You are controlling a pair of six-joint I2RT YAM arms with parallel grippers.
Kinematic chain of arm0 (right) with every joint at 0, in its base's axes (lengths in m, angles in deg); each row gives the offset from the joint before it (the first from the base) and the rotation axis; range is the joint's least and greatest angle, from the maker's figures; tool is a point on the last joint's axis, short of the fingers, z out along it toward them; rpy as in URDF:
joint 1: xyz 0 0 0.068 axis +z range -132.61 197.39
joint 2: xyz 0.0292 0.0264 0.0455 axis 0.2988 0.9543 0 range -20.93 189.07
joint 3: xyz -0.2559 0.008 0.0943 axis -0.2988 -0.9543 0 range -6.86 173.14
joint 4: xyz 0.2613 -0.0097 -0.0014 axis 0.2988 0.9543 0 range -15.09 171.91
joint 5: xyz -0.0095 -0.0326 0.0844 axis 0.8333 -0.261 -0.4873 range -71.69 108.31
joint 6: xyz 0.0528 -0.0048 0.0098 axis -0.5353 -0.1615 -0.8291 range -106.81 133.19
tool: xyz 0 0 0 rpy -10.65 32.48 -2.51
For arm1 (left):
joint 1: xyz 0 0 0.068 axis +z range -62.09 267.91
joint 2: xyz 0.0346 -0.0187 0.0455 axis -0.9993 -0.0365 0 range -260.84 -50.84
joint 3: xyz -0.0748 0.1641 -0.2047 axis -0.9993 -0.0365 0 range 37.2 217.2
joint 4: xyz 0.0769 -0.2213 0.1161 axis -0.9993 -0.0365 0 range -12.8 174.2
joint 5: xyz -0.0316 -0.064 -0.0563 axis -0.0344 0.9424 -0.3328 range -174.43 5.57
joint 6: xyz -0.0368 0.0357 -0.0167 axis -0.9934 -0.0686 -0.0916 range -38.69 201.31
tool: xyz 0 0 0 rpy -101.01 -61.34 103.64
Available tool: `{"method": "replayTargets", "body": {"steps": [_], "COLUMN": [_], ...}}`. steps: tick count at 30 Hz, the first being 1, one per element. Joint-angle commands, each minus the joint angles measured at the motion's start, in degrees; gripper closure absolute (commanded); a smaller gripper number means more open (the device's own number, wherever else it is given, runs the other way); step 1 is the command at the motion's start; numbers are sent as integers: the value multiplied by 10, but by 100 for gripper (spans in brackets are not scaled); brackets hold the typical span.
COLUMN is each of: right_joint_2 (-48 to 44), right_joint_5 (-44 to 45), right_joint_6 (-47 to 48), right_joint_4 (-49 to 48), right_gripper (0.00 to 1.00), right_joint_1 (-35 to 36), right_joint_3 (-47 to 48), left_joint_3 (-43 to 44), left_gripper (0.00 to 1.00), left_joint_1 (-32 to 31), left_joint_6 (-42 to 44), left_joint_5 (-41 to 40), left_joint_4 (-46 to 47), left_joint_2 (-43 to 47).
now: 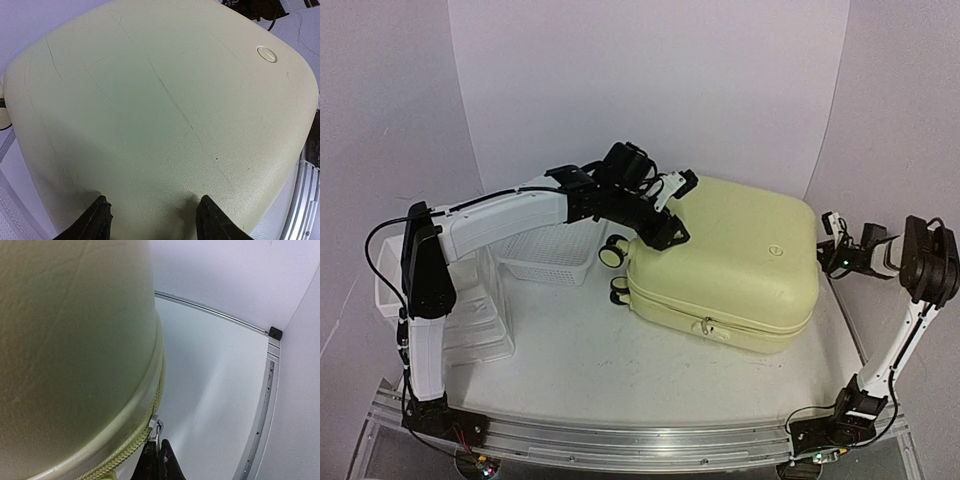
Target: Open, take out, and arrange the luggage
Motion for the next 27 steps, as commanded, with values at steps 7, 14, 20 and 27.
{"method": "replayTargets", "body": {"steps": [7,14,20,27], "right_joint_2": [-59,-190,-352,-562], "right_joint_5": [-52,-80,-71,-10], "right_joint_6": [22,8,-20,-16], "right_joint_4": [-125,-233,-219,68], "right_gripper": [100,100,100,100], "right_joint_1": [-7,-3,28,119], "right_joint_3": [-77,-198,-272,-313], "left_joint_3": [28,-45,-116,-124], "left_gripper": [14,9,8,7], "left_joint_1": [23,88,105,106], "left_joint_6": [5,-47,-48,-16], "left_joint_5": [45,74,45,67], "left_joint_4": [-136,-141,-140,-138], "left_joint_2": [38,126,184,218]}}
